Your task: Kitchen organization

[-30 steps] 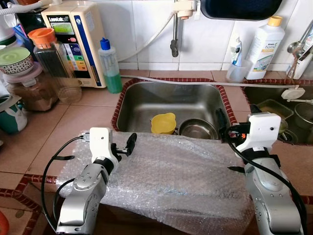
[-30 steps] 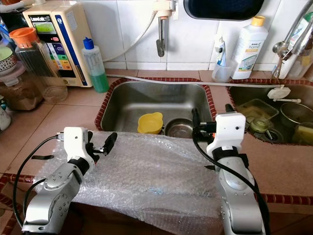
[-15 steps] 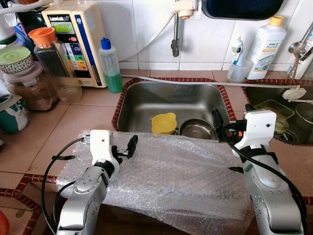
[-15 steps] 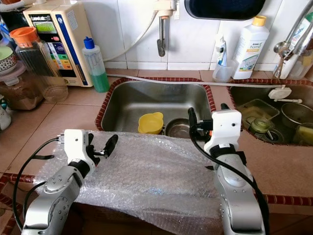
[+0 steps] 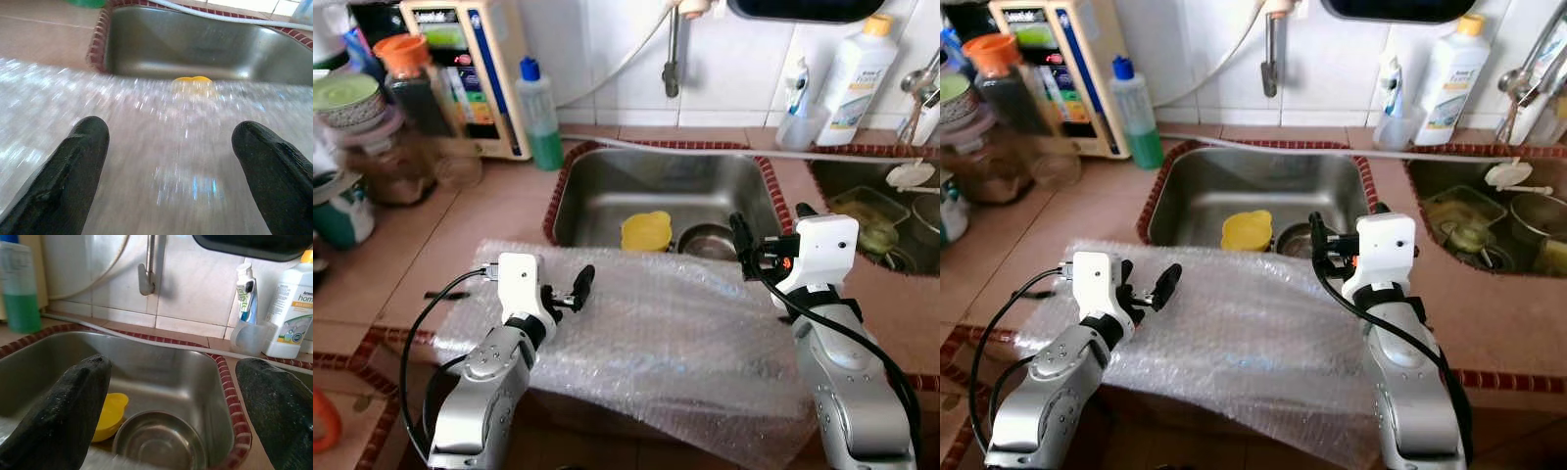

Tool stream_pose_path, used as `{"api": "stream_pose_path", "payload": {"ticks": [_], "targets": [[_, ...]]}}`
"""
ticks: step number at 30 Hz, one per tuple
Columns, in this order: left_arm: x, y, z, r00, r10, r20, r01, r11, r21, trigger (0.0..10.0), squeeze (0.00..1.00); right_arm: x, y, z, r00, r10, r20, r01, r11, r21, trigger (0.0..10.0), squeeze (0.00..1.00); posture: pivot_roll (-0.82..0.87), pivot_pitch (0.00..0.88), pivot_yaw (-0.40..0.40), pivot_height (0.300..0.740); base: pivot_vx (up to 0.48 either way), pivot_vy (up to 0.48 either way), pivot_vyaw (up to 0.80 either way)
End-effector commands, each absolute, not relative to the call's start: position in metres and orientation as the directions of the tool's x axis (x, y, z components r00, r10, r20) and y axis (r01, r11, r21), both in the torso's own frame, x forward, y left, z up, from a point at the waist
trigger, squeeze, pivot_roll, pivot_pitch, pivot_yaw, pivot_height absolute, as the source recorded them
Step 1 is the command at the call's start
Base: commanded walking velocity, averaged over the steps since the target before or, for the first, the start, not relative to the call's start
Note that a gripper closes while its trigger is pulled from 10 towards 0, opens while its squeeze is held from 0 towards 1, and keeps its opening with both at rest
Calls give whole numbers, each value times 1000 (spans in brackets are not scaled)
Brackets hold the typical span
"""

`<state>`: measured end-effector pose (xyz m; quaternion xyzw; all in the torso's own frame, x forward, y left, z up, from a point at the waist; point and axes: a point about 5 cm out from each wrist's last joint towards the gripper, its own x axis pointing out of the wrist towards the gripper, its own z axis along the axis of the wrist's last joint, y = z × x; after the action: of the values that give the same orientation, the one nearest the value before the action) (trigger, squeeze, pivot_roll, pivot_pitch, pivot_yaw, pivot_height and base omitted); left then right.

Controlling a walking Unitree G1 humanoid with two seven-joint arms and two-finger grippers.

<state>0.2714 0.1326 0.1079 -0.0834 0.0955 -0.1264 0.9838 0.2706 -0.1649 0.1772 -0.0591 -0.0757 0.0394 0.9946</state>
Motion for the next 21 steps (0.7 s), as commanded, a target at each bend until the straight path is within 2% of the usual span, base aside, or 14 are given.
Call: {"api": "stream_pose_path", "payload": {"ticks": [1,21], "targets": [[269,137,105,948,-258,-187,223,956,-188,10000,0,271,-163,181,983,94,156,-75,990,-120,10000,545,-15,6,59,740,-315,0,0],[268,137,105,944,-268,-192,229,952,-201,10000,0,272,-162,183,984,84,158,-67,991,-112,10000,545,-17,12,65,740,-274,0,0]]}}
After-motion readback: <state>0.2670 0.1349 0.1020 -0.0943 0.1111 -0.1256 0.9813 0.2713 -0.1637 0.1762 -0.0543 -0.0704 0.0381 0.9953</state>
